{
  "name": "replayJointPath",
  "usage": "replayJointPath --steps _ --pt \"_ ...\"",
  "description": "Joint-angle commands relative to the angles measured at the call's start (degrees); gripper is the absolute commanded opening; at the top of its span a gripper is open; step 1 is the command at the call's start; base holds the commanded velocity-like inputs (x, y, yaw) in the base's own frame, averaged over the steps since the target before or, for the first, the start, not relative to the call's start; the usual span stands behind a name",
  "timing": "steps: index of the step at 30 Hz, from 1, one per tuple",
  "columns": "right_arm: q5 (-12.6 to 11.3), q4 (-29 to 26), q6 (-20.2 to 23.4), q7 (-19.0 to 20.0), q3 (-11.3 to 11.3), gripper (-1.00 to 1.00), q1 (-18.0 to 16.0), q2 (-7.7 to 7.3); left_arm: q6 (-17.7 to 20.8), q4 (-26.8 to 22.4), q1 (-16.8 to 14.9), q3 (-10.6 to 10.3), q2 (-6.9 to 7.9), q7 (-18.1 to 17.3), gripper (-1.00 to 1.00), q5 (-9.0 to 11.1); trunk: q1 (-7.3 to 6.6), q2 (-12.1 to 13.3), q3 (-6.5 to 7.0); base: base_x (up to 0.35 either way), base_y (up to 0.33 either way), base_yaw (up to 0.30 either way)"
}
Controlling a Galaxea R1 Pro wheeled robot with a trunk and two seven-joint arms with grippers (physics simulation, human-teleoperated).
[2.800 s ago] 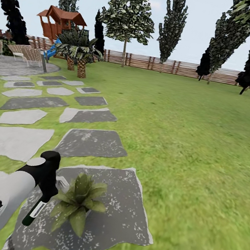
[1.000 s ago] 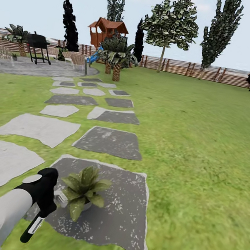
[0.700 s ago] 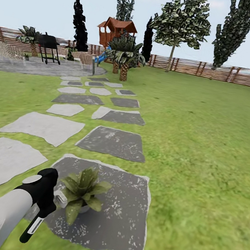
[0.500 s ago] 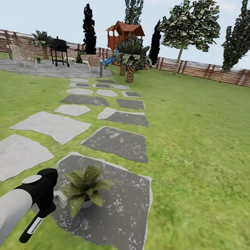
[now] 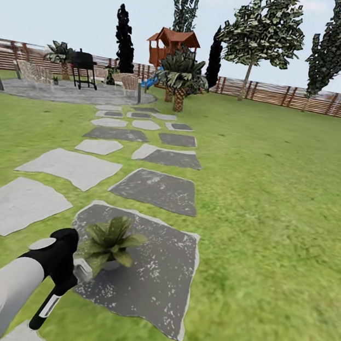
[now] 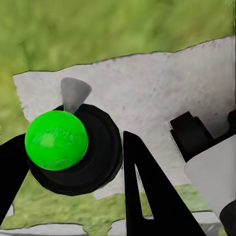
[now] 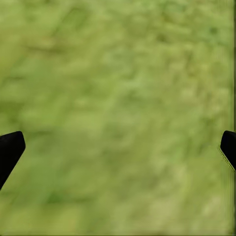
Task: Pick up the pesticide atomizer in the garden and spray insectifuge to fully cover both potted plants in the garden.
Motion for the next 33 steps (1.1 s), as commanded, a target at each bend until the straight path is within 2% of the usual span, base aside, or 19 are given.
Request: replayJointPath --steps 1,3,7,12,15,16,17,20,28,33 --pt "0.6 0.1 -0.2 -0.2 -0.5 1.0 0.0 0.01 0.5 -0.1 -0.1 -0.4 0.01 -0.6 -1.0 -0.3 -0.01 0.0 -0.15 0.136 -0.149 0.0" --pt "0.6 0.1 -0.2 -0.2 -0.4 1.0 0.0 0.01 0.5 -0.1 -0.1 -0.5 -0.08 -0.6 -1.0 -0.3 -0.01 0.0 -0.32 0.222 -0.083 0.0" --pt "0.6 0.1 -0.2 -0.2 -0.5 1.0 -0.1 0.01 0.5 -0.2 -0.4 -0.6 -1.64 -0.5 -1.0 -0.3 -0.01 0.0 -0.68 0.149 -0.019 0.0" --pt "0.6 0.1 -0.2 -0.2 -0.4 1.0 -0.1 0.01 0.7 -0.2 -1.2 -0.7 -2.7 -0.9 -1.0 -0.3 -0.01 0.0 -1.13 0.017 -0.002 0.0" --pt "0.6 0.1 -0.2 -0.2 -0.4 1.0 0.0 0.01 0.8 -0.2 -3.4 -0.6 -3.13 -1.0 -1.0 -0.3 -0.01 0.0 -1.4 0.001 0.0 0.0" --pt "0.6 0.1 -0.2 -0.2 -0.4 1.0 0.0 0.01 1.3 -0.2 -4.2 -0.6 -3.12 -1.1 -1.0 -0.3 -0.01 0.0 -1.49 0.0 0.0 0.0" --pt "0.6 0.1 -0.1 -0.1 -0.4 1.0 0.0 -0.02 4.3 -0.2 -5.5 -0.8 -3.02 -1.1 -1.0 -0.4 -0.01 0.0 -1.51 0.0 0.0 0.0" --pt "0.9 0.4 -0.1 0.0 -0.4 1.0 0.0 -0.33 6.4 -0.2 -6.3 -0.9 -2.43 -1.2 -1.0 -0.6 -0.01 0.0 -1.54 0.0 0.0 0.0" --pt "0.9 0.2 -0.1 0.0 -0.4 1.0 0.0 -0.35 6.5 -0.2 -6.4 -0.9 -2.01 -1.2 -1.0 -0.7 -0.01 0.0 -1.63 0.002 0.0 0.058" --pt "0.9 0.2 -0.1 -0.1 -0.4 1.0 0.0 -0.34 6.6 -0.3 -6.4 -0.9 -2.04 -1.1 -1.0 -0.9 -0.01 0.0 -1.85 0.258 -0.073 0.232"
